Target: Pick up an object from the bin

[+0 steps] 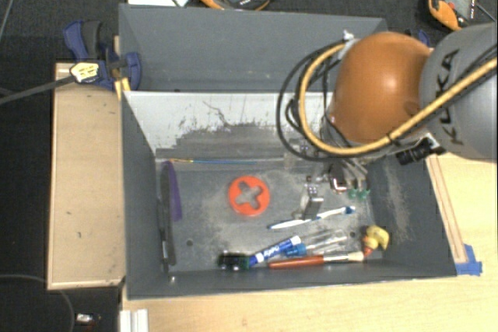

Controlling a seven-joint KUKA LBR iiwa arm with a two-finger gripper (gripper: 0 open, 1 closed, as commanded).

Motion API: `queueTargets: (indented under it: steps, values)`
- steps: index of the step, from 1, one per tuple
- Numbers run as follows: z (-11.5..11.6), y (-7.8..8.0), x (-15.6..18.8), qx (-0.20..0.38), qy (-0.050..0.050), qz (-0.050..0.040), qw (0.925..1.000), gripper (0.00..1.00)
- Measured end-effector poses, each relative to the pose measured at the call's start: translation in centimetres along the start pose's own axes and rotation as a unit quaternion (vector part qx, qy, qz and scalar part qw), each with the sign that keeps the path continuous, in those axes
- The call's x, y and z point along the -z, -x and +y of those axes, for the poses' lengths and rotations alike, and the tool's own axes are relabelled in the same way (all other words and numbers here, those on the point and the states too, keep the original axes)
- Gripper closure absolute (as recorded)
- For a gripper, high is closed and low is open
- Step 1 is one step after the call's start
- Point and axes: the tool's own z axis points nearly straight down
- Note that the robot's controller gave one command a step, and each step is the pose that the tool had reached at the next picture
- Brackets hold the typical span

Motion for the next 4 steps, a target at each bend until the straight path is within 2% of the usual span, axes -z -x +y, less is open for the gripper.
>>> queueTargets:
  steps: [1, 2, 3, 4]
  values:
    - [0.0, 0.0, 0.0, 0.000, 0.000, 0.0000, 1.0000, 0.00]
    - [-2.6, 0.8, -1.6, 0.119, 0.000, -0.0001, 0.9929, 0.00]
    - [5.1, -0.5, -4.4, -0.061, 0.001, 0.0003, 0.9981, 0.00]
    - [2.2, 1.5, -6.0, 0.190, -0.001, -0.0029, 0.9818, 0.00]
